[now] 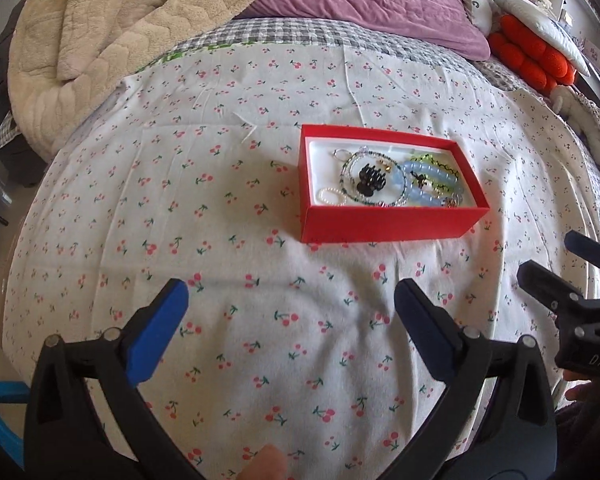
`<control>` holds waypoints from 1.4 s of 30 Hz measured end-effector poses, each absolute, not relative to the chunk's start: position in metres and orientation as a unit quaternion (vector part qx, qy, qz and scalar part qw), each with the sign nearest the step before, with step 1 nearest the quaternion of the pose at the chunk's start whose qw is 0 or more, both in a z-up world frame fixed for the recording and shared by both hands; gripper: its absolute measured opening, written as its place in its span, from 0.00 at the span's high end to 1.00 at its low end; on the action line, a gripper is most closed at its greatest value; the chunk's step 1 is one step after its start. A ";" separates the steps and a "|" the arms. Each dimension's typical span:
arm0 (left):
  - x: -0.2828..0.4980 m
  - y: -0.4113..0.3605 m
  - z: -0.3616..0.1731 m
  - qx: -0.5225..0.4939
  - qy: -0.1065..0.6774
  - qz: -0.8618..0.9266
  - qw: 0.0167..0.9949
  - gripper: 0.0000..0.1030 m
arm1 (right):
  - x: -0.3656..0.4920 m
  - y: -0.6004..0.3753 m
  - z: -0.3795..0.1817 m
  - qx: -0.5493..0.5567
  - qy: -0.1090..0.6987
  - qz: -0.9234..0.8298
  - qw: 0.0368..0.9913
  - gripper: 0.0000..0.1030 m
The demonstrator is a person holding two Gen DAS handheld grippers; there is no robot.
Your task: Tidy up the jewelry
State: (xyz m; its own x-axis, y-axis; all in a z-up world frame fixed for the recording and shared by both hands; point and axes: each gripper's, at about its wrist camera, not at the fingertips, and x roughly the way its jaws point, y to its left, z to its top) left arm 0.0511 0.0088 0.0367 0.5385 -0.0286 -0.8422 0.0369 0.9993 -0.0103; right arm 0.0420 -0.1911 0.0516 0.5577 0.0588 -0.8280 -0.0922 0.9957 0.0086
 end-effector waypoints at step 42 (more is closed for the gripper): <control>0.024 0.016 0.017 -0.012 0.486 -0.006 0.874 0.01 | 0.031 -0.161 0.019 -0.053 0.509 0.028 0.858 0.00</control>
State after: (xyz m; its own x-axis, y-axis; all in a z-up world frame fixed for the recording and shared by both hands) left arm 0.0245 0.0161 0.0170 0.5273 -0.0230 -0.8494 -0.0013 0.9996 -0.0279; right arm 0.0312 -0.1610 0.0195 0.4796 -0.0056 -0.8775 -0.1026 0.9928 -0.0624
